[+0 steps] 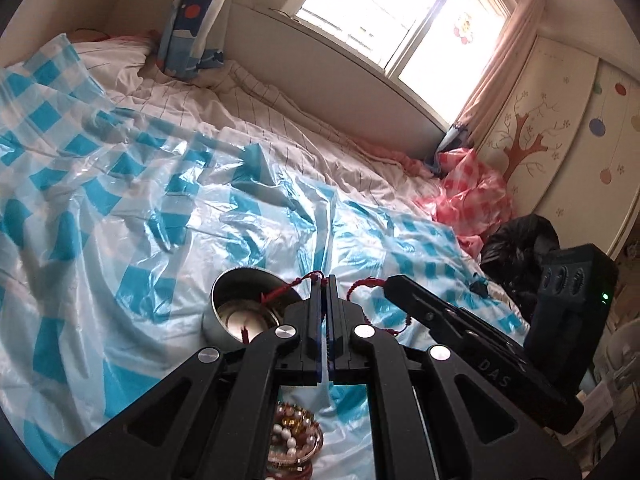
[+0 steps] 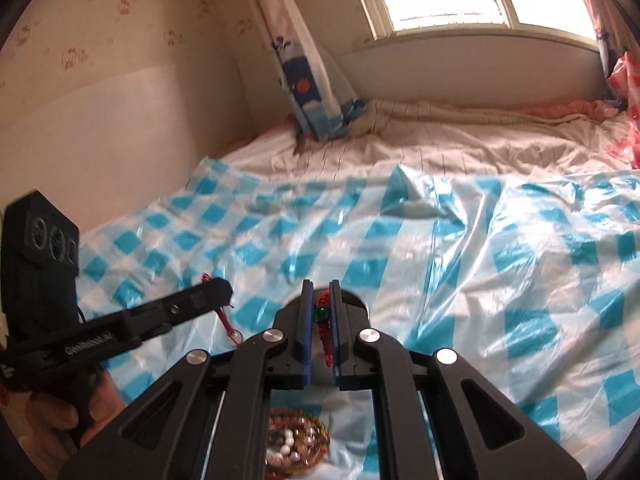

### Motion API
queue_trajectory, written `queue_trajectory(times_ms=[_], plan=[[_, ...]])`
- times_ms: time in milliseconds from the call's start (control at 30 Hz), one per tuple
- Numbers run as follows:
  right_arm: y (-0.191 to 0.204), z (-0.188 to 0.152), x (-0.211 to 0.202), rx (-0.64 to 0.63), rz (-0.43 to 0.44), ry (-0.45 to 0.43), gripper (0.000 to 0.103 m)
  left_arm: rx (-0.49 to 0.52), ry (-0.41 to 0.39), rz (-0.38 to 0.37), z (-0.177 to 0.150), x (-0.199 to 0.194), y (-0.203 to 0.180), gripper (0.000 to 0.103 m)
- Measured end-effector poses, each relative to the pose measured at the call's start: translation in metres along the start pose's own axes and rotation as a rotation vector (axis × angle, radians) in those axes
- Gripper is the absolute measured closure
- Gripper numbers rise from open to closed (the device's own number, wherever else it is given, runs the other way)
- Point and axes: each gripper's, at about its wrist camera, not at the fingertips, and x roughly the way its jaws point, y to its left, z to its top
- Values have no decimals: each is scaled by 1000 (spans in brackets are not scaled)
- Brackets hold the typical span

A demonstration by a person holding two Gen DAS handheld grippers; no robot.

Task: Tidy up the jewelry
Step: 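Lift the red strings with the left gripper while the right carries its string over the tin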

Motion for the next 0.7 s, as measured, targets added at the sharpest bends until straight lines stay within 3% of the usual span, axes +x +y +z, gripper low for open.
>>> queue_trajectory(times_ms=[400,700], plan=[[-12,9,18,58,0,7,95,-36,-6,-35,27,30,4,101],[-15,12,32,74,17,21,95,-90,88,12,15,60,24,102]])
